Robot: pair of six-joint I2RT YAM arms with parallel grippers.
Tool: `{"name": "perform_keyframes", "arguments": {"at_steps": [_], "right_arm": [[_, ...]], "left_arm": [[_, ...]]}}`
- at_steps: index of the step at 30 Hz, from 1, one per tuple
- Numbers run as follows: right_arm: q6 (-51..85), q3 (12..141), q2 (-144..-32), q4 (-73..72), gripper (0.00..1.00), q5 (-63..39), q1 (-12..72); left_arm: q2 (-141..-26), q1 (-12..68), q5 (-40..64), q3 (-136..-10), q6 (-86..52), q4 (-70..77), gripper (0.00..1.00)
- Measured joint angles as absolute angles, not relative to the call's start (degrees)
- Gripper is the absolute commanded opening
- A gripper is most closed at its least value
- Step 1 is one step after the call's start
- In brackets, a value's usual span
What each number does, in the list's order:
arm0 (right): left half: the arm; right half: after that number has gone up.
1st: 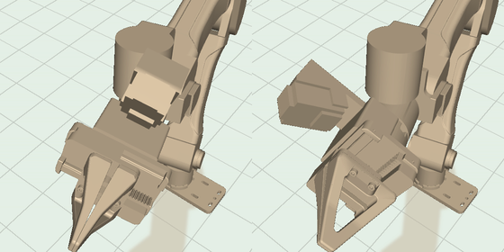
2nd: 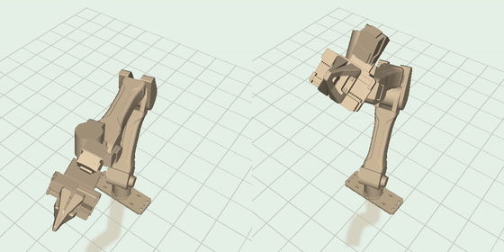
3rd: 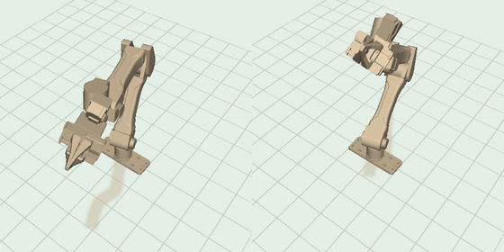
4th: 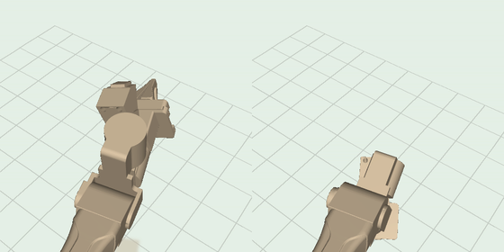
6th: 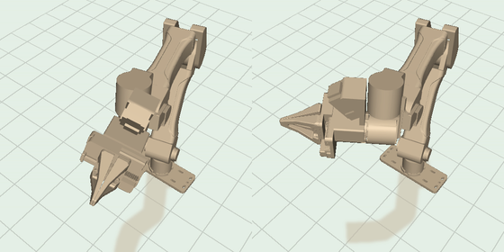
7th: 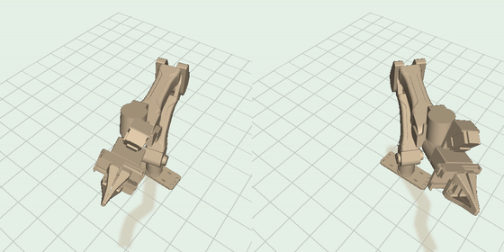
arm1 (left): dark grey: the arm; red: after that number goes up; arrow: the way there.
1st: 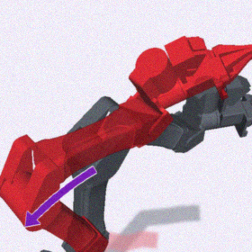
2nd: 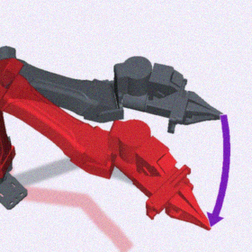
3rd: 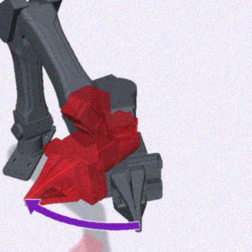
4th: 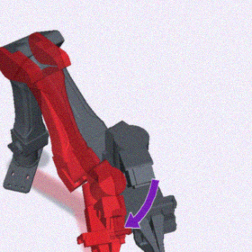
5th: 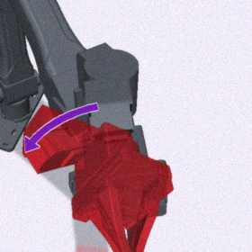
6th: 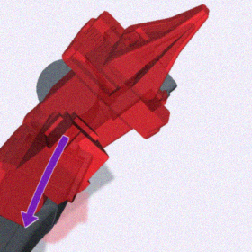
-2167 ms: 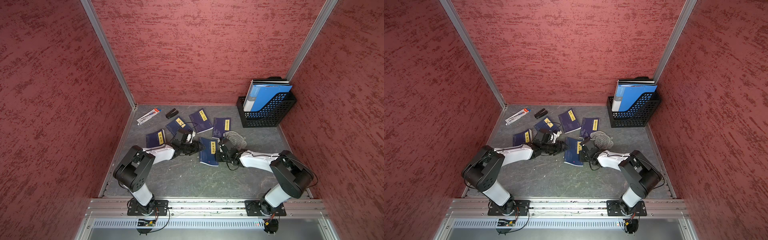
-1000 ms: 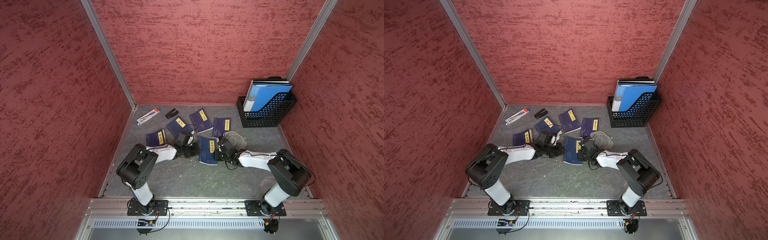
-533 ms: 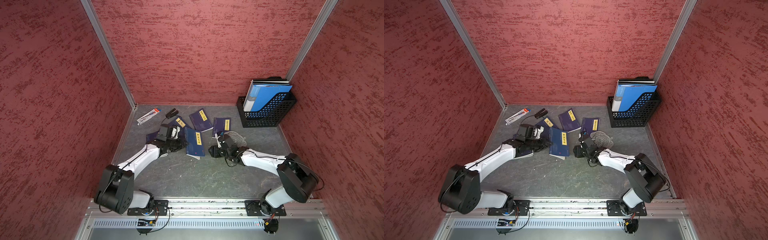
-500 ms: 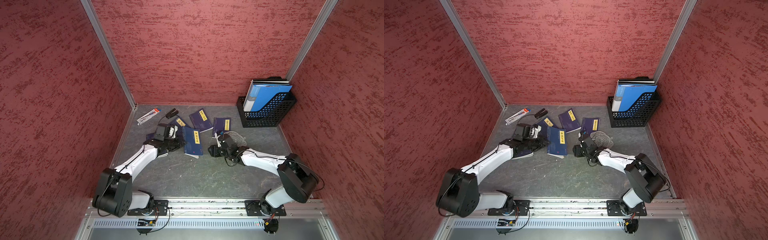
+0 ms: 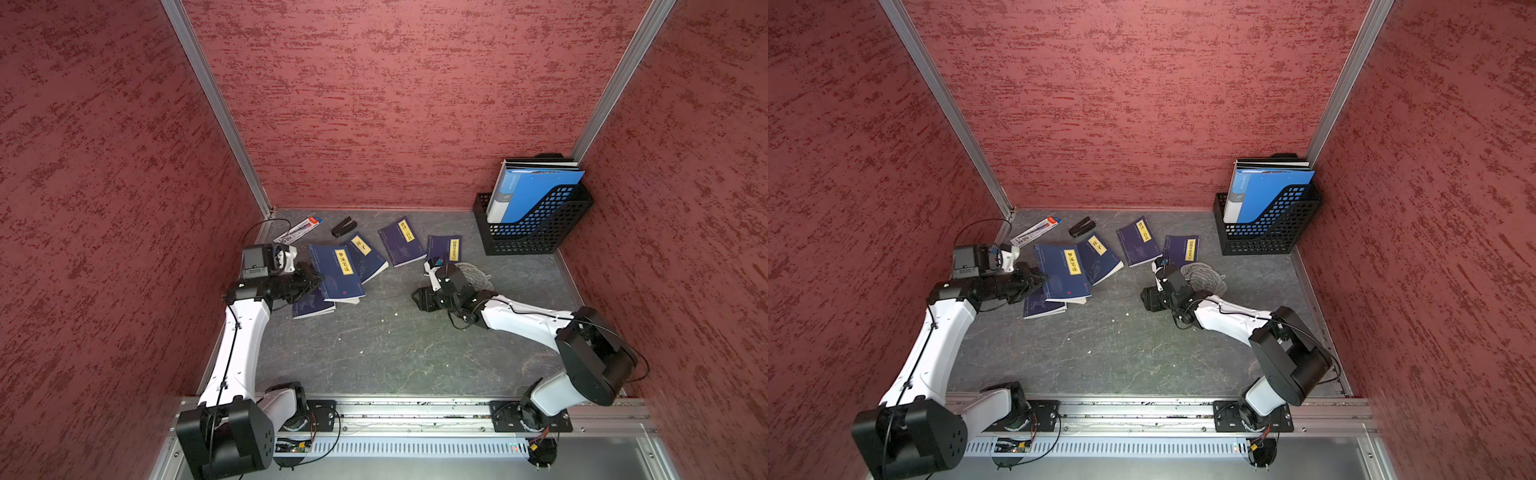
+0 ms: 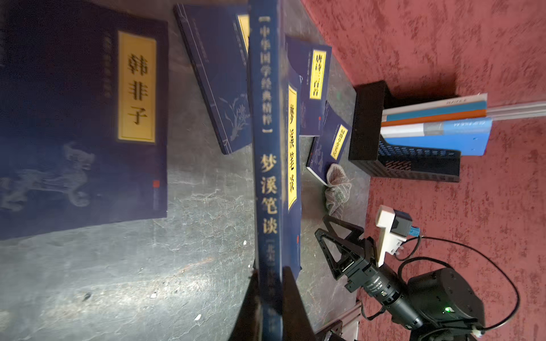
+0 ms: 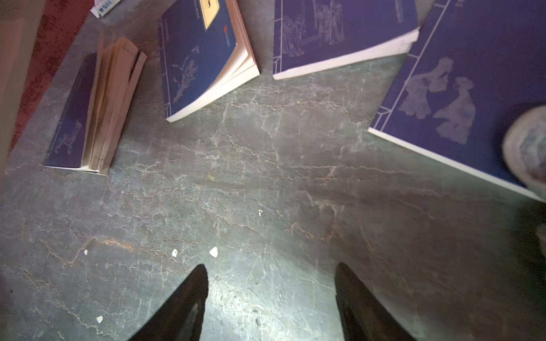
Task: Wipe the cover of the book
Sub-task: Place the book on the book.
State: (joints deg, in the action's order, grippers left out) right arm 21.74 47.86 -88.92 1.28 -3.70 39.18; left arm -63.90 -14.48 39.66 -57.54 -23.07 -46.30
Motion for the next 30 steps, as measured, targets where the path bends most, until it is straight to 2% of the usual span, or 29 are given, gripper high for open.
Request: {"name": "perform_keyframes", "arguments": {"at_steps": [5,11,18,30], "right_arm": [[20.16,48.38,-89.03,0.91,0.69,-4.82,39.18],[19.46,47.90,-89.03,-0.67,0.70,-5.43,39.18],[19.46,46.50,-89.03,-2.46,0.70,-7.31,39.18],[19.00,46.28,-89.03,-3.22,0.70,-7.55,39.18]], "left_arm": [[-67.94,-22.90,43.55,-59.68,-20.38,-48.66,0.00],[-74.91,-29.32,45.36,-59.94,-17.17,-50.43,0.00],[-83.81,-29.85,44.01,-64.14,-14.98,-50.87,0.00],[-89.80,-29.32,39.68,-67.33,-10.70,-53.54,0.00]]}}
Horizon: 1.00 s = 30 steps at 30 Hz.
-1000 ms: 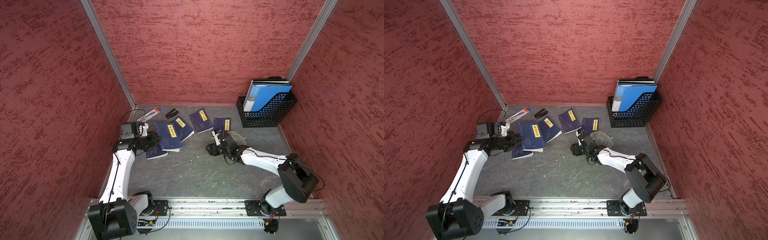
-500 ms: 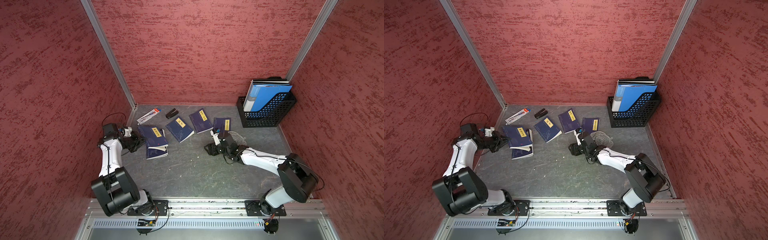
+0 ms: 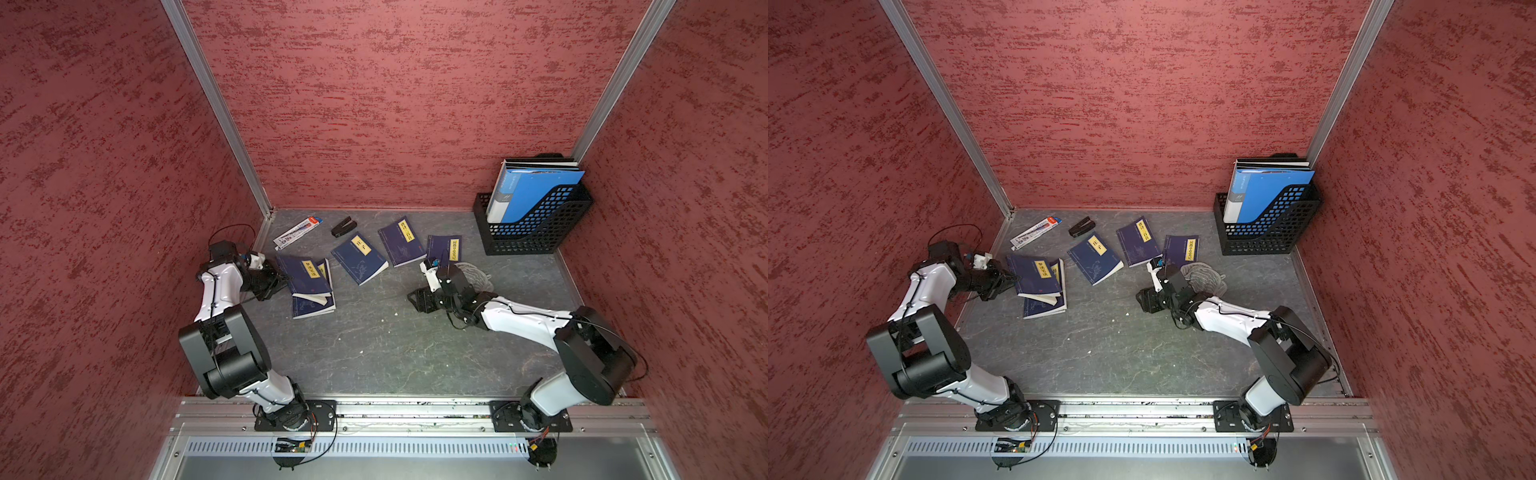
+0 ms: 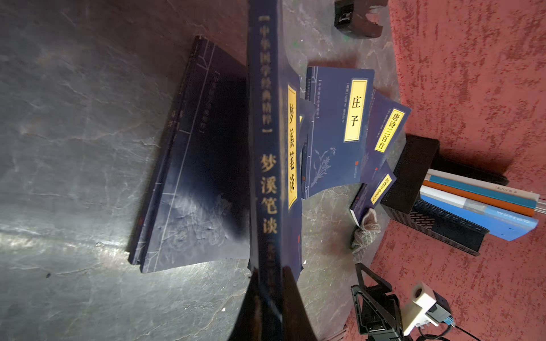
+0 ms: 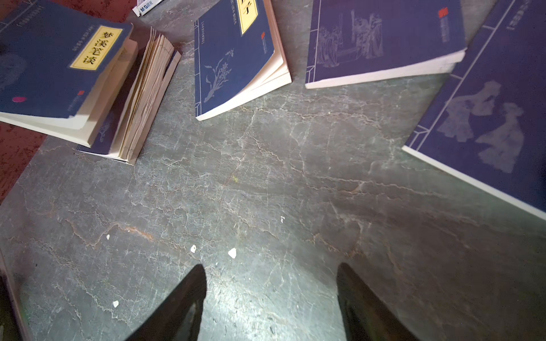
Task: Wipe the cover of the book
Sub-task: Place the book on the book.
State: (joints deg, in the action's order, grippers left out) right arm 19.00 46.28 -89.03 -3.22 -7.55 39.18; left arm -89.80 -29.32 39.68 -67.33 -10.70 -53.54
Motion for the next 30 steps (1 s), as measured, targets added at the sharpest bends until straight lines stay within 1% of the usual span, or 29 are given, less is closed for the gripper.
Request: {"name": "perform_keyframes", "arguments": {"at_steps": [10,17,26,30], "right_arm": [[18.59,46.28,-89.82,-3.29,0.70,-7.94,39.18],[18.57,46.28,-89.95,-3.31,0.70,-7.97,39.18],[18.57,46.28,-90.45,-3.31,0.71,-8.01,39.18],[18.57,46.28,-90.94,-3.29,0.70,-8.21,39.18]], "left_arm": [[-96.92,-25.32,33.76,-72.90,-7.31,-56.99,0.00],[-99.63,-23.03,29.41,-74.00,-5.48,-58.26,0.00],[-102.10,-22.11,26.76,-75.00,-4.43,-58.92,0.00],[-103.04,-21.87,26.46,-76.25,-4.19,-59.46,0.02]]}}
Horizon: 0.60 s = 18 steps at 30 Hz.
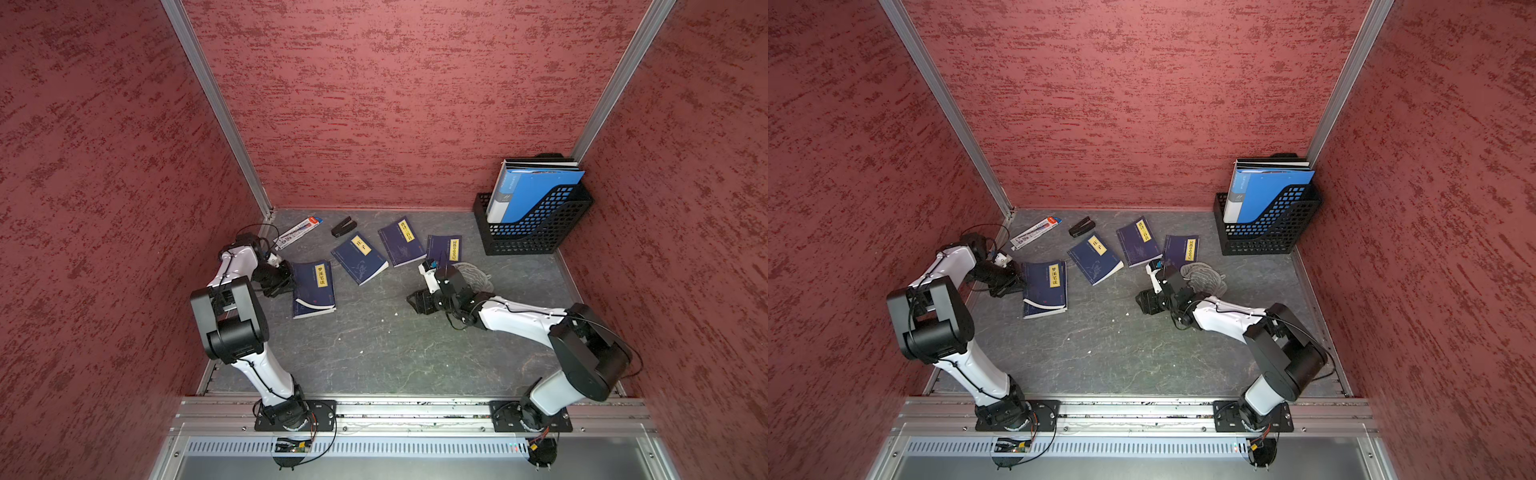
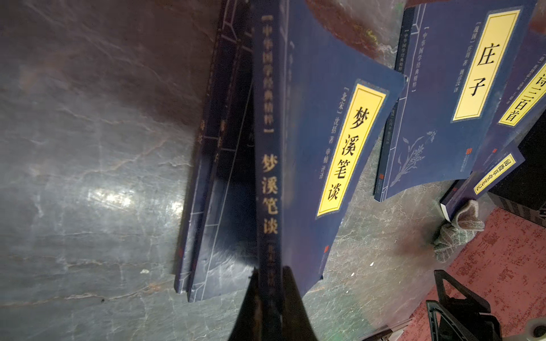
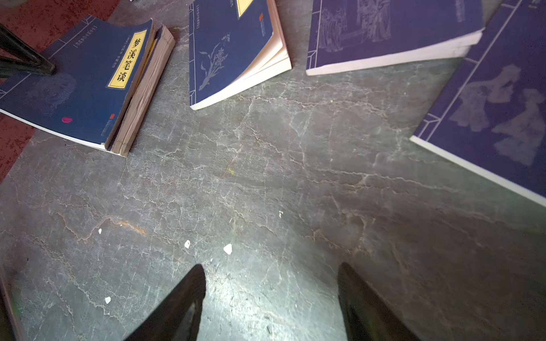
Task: Wipe the cover of the book
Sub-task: Place the book on the book.
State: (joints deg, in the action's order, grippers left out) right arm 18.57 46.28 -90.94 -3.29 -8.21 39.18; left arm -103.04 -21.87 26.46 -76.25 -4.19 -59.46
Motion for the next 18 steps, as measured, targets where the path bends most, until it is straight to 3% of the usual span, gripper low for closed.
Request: {"name": "perform_keyframes", "arguments": {"at_steps": [14,18], "right_arm": [[18.57,47.92,-93.54,-3.18,0.70,-8.40,39.18],[18.57,49.30,-95.18,-3.09,0.70,-8.43,39.18]], "left_arm": [[-105.69,-19.33,23.49,-77.80,-2.90,-59.61,0.05],[-105.86,-18.87,22.50,-78.13,-2.68,-59.75,0.11]]}}
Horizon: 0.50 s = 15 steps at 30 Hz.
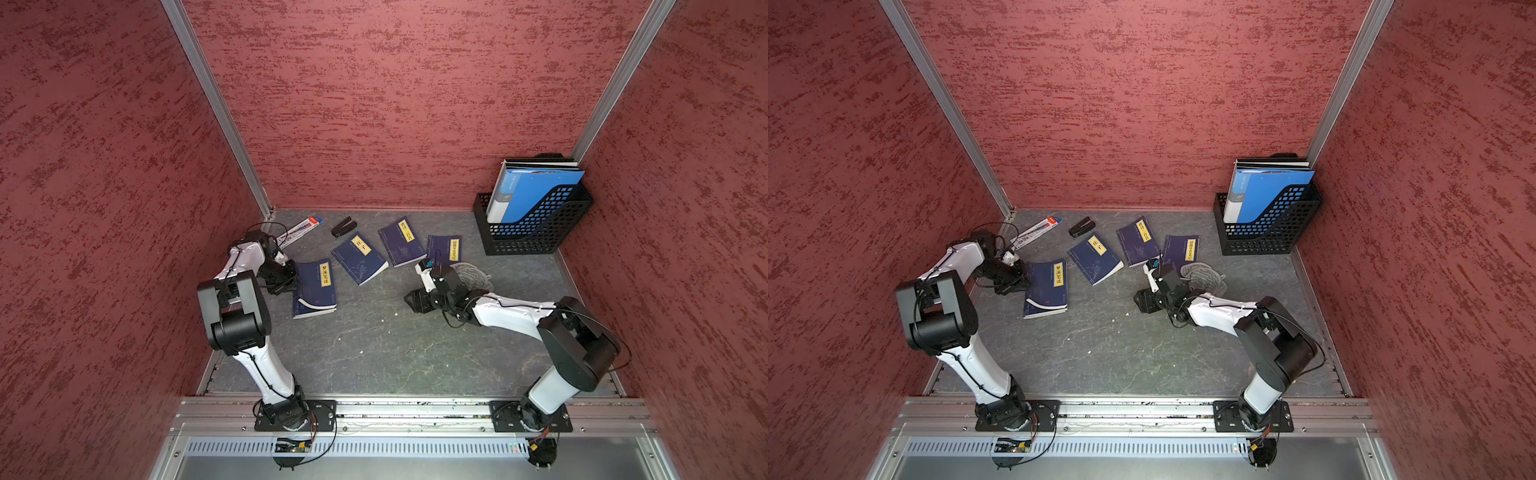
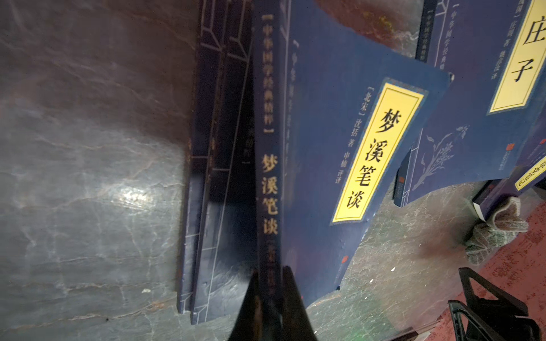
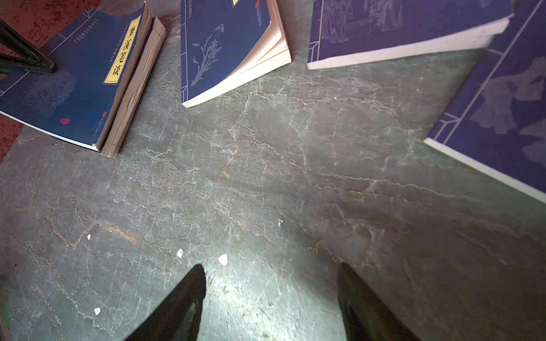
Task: Wipe the cover of the book
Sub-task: Place the book on the book.
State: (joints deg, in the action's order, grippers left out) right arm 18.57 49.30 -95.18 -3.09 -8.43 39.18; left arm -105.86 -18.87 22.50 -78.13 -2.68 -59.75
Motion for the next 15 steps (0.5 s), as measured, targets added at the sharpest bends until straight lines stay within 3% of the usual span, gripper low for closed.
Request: {"name": "perform_keyframes", "arguments": {"at_steps": [15], "right_arm": [[18.33,51.90,-97.62,-2.74,0.70,-8.40,39.18]], "left_arm": [[-106.24,-17.54,15.35,-79.35,-1.69,-61.25,0.52]]}}
